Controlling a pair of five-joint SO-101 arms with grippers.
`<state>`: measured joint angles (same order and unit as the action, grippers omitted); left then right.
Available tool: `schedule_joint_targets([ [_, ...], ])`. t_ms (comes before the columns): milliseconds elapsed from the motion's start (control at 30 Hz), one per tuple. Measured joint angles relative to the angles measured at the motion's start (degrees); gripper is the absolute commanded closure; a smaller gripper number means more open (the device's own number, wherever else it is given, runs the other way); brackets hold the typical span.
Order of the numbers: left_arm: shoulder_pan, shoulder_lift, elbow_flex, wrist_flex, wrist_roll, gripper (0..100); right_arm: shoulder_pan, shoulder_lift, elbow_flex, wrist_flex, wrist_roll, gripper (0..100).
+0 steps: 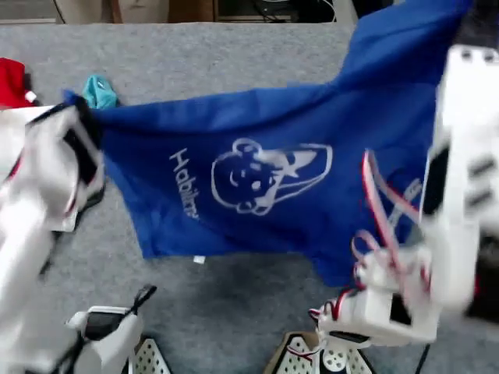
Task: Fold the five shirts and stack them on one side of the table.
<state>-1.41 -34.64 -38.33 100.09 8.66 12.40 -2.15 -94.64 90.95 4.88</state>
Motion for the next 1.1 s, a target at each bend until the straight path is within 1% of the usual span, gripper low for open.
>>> schedule_joint_targets([
  [100, 0.00, -3.69, -2.99, -0.97, -2.37, 98, 0.00, -5.01, -0.26, -4.04, 3.08, 99.3],
  [267, -0.09, -6.33, -5.89, -1.05, -5.19, 98, 0.00, -8.18, -1.23, -9.67, 6.33, 99.3],
  [533, -0.18, -11.08, -5.89, 0.00, -10.37, 98, 0.00, -8.62, -1.23, -21.19, 7.12, 99.3],
  [667, -3.25, -14.07, -5.98, 0.00, -11.96, 98, 0.00, -8.97, -1.23, -26.11, 7.12, 99.3],
  [767, -7.03, -16.00, -6.07, 0.00, -13.10, 98, 0.00, -9.14, -1.23, -26.99, 7.12, 99.3],
  [900, -8.97, -16.09, -5.89, 0.00, -13.45, 98, 0.00, -9.14, 0.53, -26.99, 7.12, 99.3],
  [1000, -9.41, -16.09, -2.11, 0.00, -13.54, 98, 0.00, -8.97, 4.04, -25.85, 7.12, 99.3],
  [1100, -9.41, -16.00, 4.66, 0.00, -13.54, 98, 0.00, -8.70, 9.58, -23.82, 7.12, 99.3],
])
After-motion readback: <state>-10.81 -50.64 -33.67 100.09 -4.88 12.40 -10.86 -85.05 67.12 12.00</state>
